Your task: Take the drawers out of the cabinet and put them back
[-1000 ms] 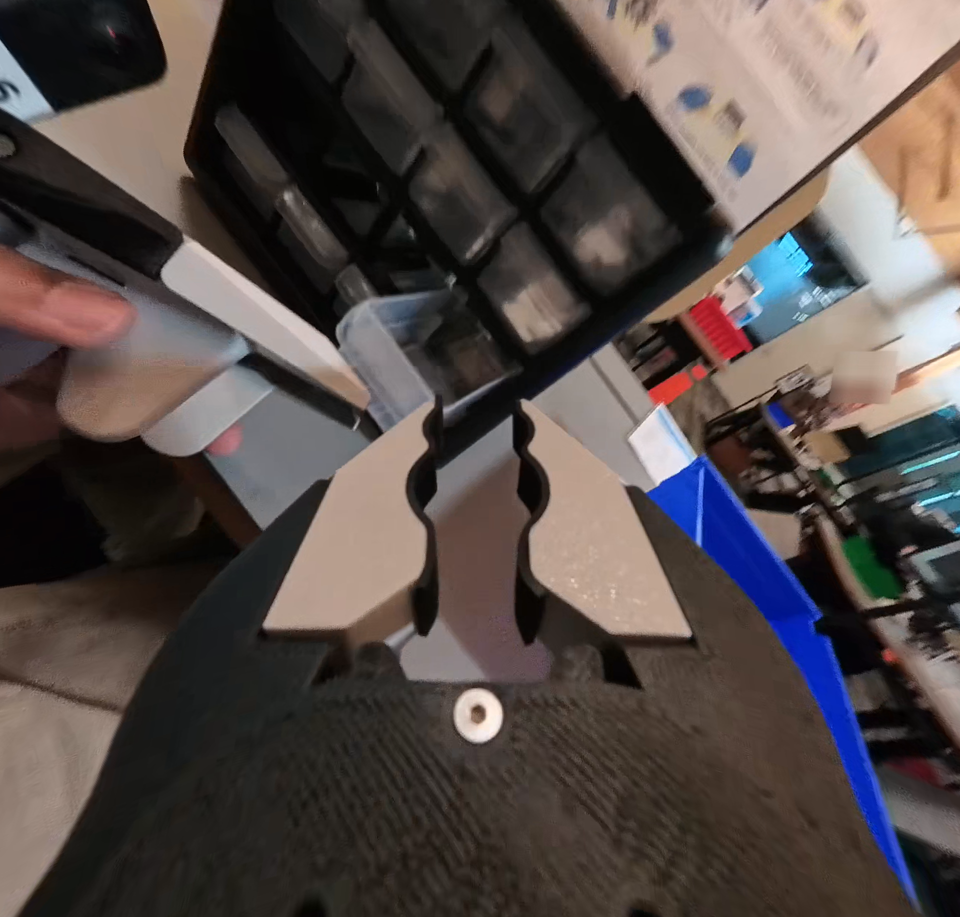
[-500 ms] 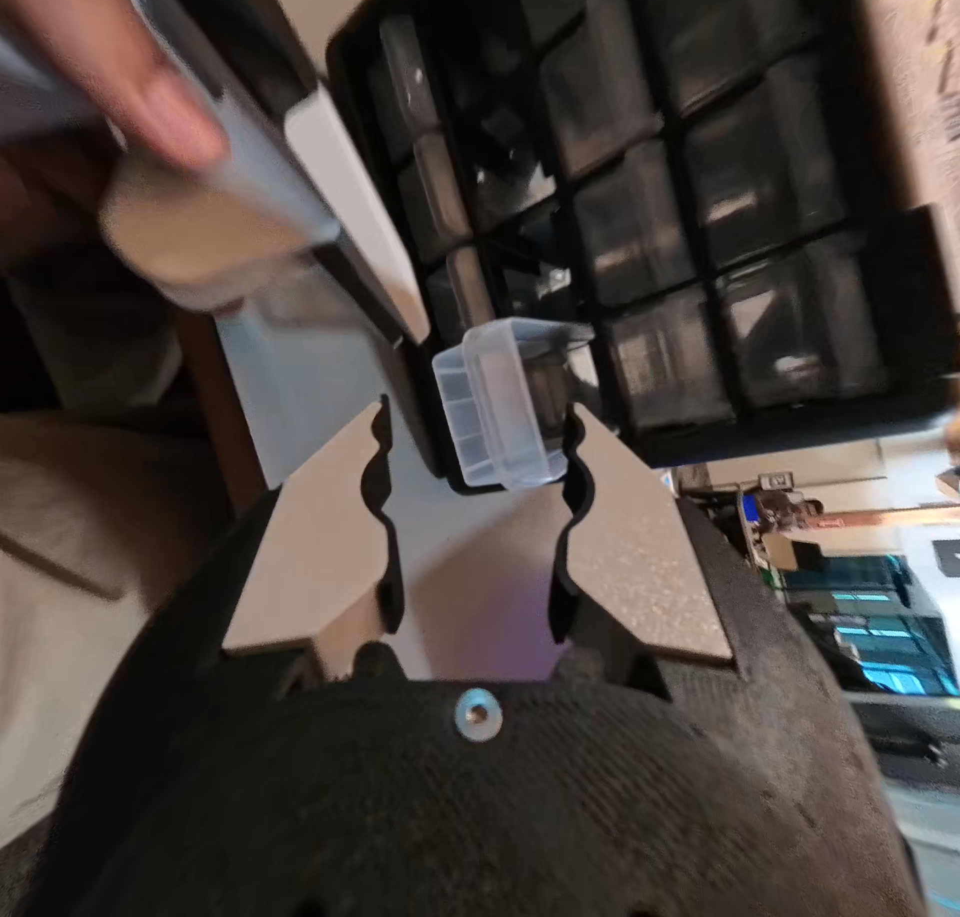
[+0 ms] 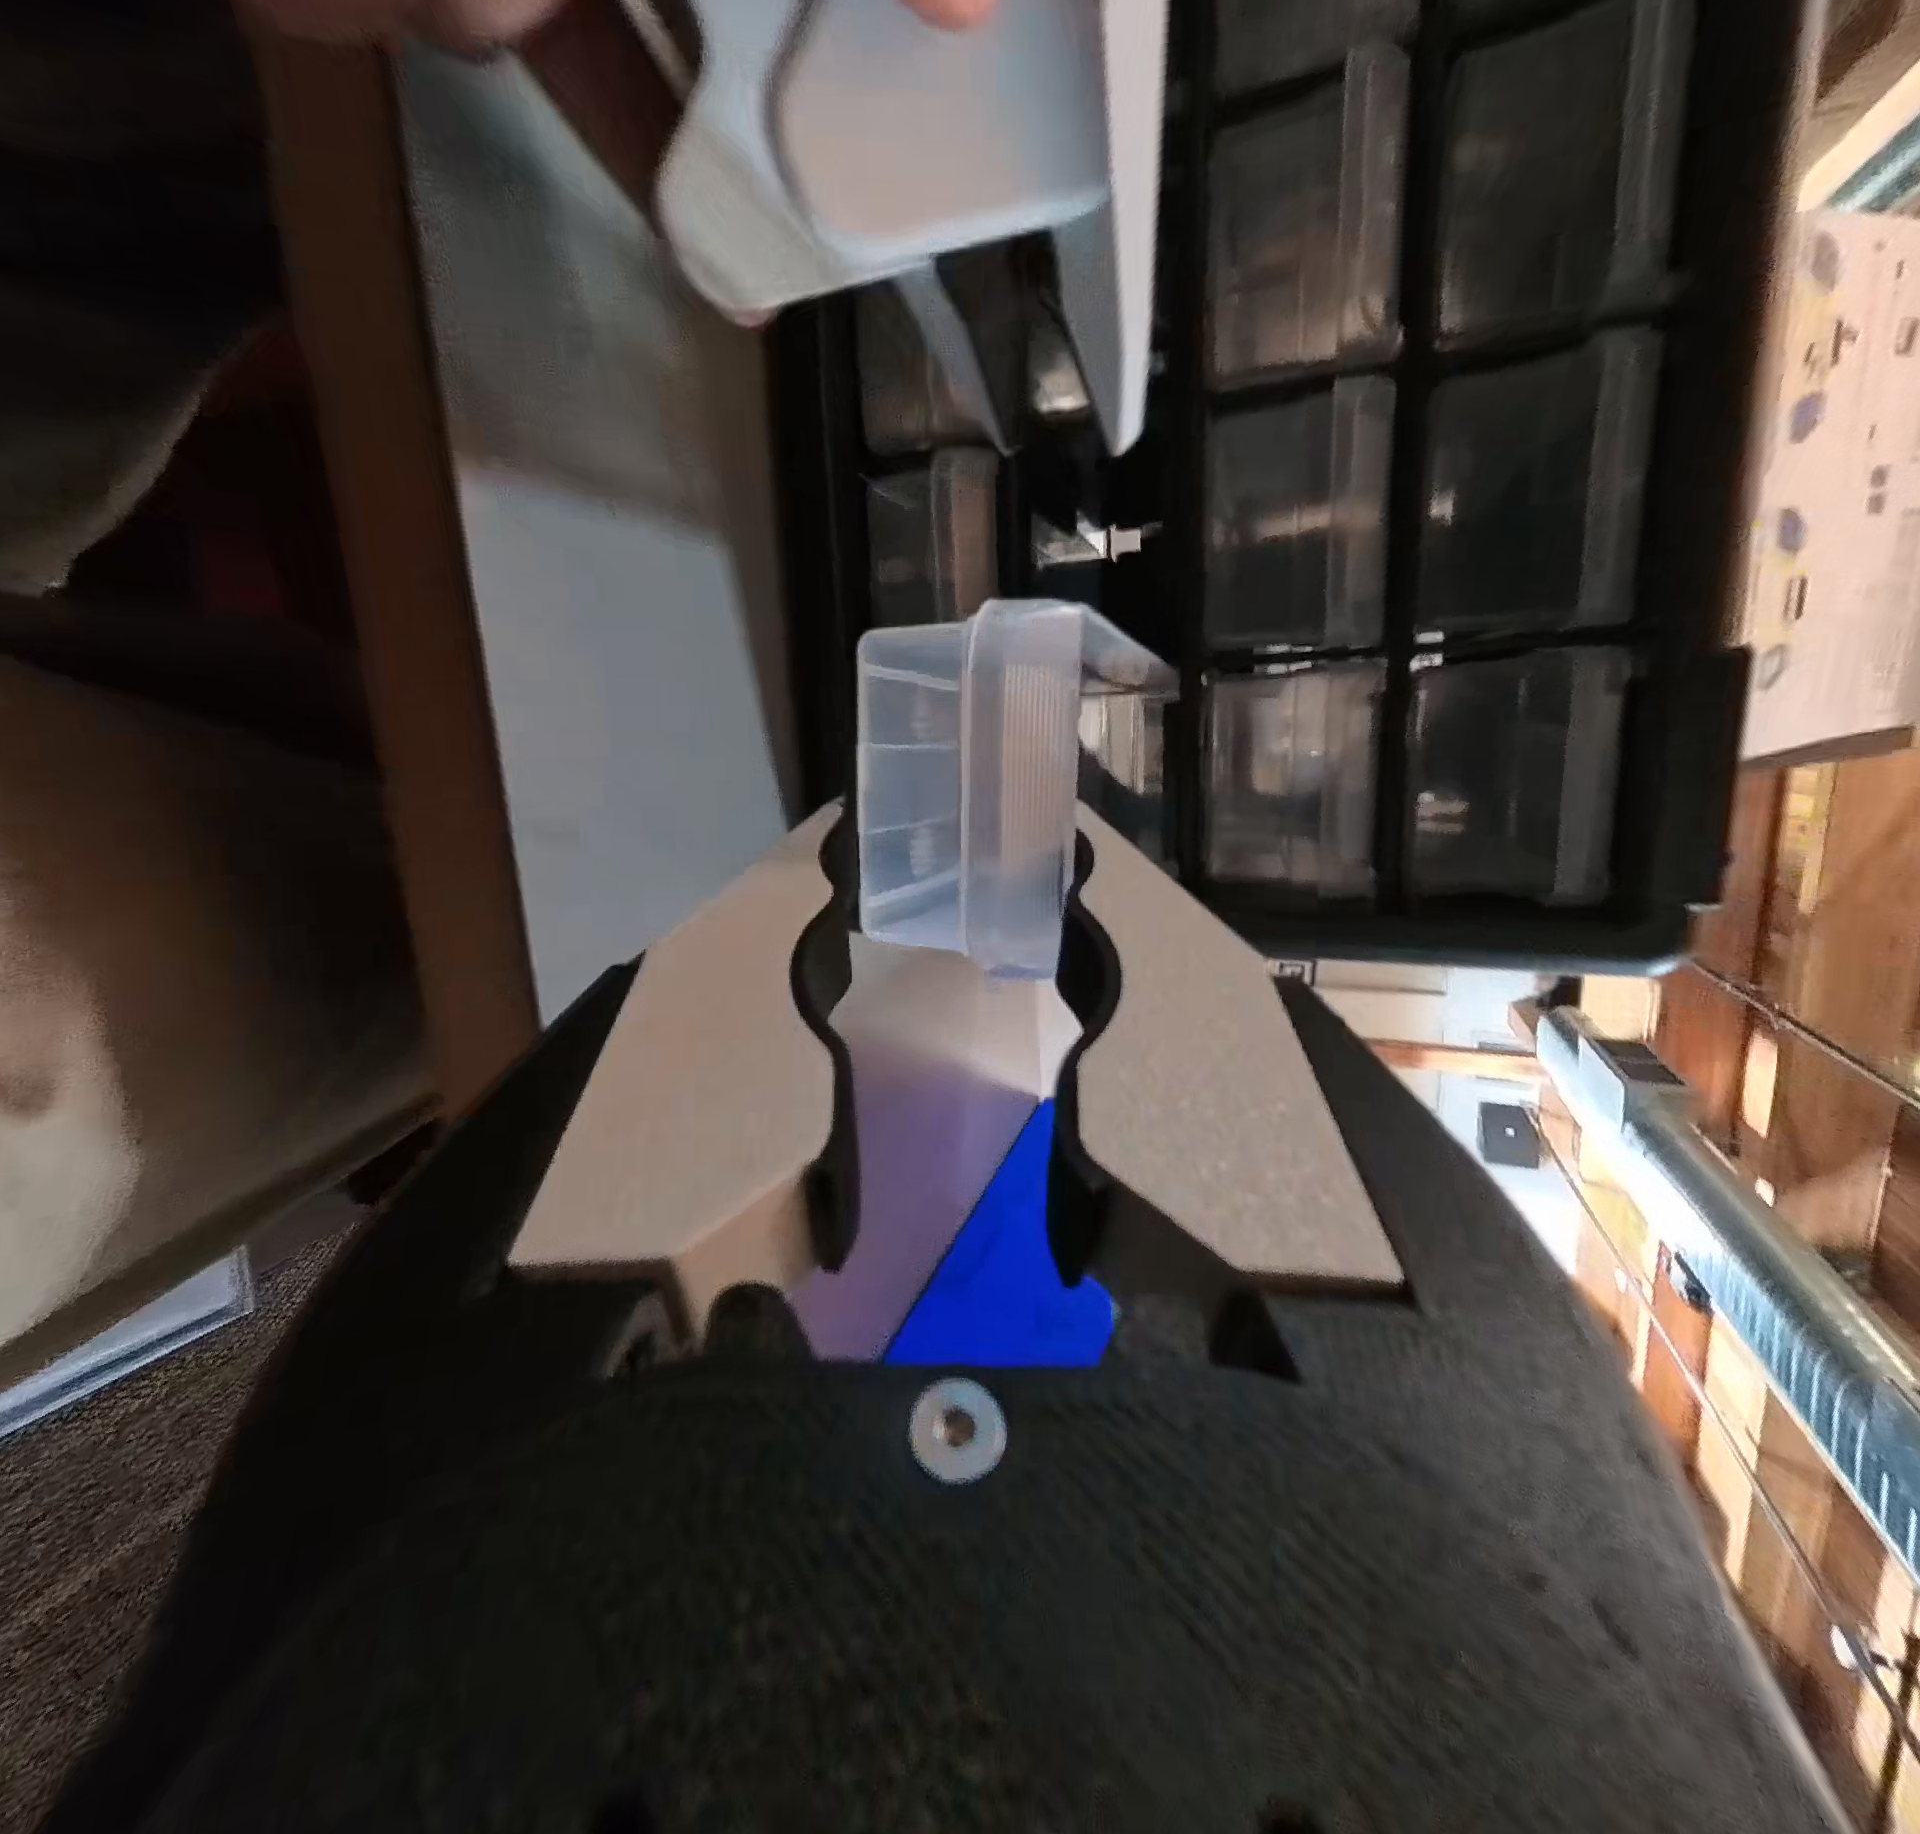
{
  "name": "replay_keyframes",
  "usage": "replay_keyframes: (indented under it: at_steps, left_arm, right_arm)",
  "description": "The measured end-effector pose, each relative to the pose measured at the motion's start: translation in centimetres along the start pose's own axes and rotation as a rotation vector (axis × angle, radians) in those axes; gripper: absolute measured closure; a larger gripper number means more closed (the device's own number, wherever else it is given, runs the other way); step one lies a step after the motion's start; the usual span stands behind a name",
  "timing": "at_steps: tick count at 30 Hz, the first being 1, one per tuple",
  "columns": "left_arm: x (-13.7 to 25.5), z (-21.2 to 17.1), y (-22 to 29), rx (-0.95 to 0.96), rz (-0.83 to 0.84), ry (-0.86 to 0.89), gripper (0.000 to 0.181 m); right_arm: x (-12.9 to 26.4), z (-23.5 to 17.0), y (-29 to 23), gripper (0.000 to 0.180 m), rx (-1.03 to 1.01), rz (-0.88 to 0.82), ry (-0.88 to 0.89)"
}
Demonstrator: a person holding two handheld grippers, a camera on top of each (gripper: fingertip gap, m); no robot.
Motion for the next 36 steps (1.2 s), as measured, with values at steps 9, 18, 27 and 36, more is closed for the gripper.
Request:
replay_keyframes:
  at_steps: [9,18,27,36]
  left_arm:
    - [-0.7,2.6,0.1,-0.104,-0.005,0.031,0.158]
    - [-2.3,2.0,0.4,-0.097,-0.044,-0.012,0.158]
    - [-2.8,1.6,0.2,-0.085,-0.047,-0.032,0.157]
    - [-2.4,1.5,-0.1,-0.08,-0.039,-0.038,0.156]
  right_arm:
    - [2.3,1.3,-0.8,0.147,-0.031,0.096,0.063]
    - [3.9,0.6,-0.6,0.148,-0.157,0.153,0.027]
    - [4.0,-0.3,-0.7,0.147,-0.086,0.134,0.003]
    - [4.4,0.3,-0.1,0.147,-0.097,0.19,-0.006]
Point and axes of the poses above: each gripper's, where its closed fingertips meet, x back along the fingers, z out of its top, y = z × x across the jaws, the point moved 5 cm from there along x, back along the fingers, and after that the axes turned 1 degree about y, right-handed, at the moved point
